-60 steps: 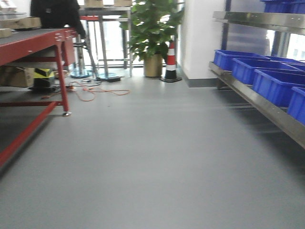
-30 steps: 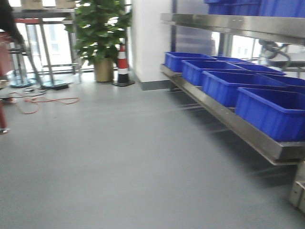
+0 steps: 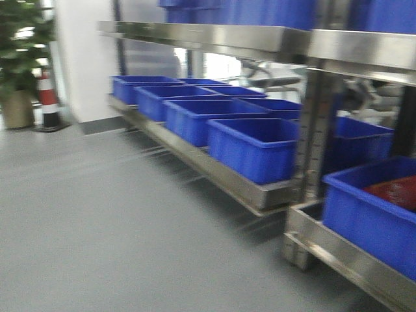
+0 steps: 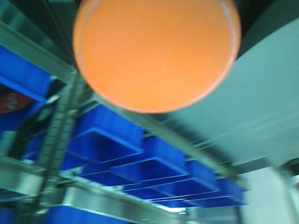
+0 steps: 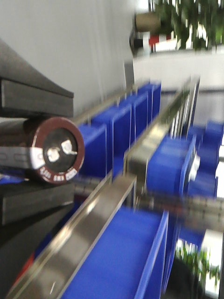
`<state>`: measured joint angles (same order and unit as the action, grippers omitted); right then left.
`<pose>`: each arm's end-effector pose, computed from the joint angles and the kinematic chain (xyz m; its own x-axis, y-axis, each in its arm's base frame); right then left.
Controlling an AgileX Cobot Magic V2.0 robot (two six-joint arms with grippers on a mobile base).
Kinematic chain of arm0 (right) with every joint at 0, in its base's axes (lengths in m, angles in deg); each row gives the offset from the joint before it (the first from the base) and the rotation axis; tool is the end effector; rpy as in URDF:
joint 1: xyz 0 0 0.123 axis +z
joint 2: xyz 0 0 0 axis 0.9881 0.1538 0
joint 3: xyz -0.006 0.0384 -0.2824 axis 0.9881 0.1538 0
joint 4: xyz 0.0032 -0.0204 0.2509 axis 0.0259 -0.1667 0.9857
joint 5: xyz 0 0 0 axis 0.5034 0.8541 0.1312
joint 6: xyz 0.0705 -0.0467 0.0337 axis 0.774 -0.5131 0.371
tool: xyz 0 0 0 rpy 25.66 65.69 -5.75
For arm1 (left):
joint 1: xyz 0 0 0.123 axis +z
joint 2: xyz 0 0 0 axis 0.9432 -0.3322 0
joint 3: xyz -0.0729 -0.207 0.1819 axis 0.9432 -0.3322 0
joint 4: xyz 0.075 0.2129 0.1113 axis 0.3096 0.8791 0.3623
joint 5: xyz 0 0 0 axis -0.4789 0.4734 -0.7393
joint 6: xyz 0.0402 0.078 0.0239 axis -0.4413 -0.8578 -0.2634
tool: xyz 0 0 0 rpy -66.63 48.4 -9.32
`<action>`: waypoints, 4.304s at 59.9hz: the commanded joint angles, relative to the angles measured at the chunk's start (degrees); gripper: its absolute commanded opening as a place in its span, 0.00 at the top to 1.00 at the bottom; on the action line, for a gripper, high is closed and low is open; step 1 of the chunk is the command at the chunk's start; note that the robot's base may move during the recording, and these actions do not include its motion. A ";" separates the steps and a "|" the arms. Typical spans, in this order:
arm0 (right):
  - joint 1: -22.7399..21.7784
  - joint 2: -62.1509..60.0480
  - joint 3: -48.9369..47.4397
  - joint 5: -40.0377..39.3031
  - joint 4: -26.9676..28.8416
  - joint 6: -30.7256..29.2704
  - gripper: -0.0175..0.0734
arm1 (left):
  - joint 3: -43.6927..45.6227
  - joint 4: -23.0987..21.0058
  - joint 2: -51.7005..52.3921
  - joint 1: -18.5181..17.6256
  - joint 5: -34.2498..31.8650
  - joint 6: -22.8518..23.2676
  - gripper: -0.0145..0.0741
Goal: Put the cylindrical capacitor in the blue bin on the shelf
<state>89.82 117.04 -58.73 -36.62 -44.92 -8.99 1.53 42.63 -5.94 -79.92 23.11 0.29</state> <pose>0.0797 0.0164 0.3951 -0.0527 -0.0169 -0.9985 -0.1959 0.9806 -0.0062 0.1185 -0.0280 0.3961 -0.2525 0.0808 -0.9642 0.2592 0.9657 0.0131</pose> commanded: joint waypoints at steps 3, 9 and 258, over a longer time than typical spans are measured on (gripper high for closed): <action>-0.01 -0.37 -0.30 -1.31 -0.17 -0.21 0.94 | 0.35 -0.26 0.33 -0.41 -0.72 -0.21 0.96; -0.01 -0.37 -0.30 -1.31 -0.17 -0.21 0.94 | 0.35 -0.26 0.33 -0.41 -0.72 -0.21 0.96; -0.01 -0.37 -0.30 -2.83 0.33 -0.21 0.94 | 15.83 1.67 -13.94 -16.06 -2.71 -0.21 0.96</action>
<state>89.82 117.04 -58.73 -37.56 -44.82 -8.99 12.80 44.22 -15.52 -93.20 21.22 0.29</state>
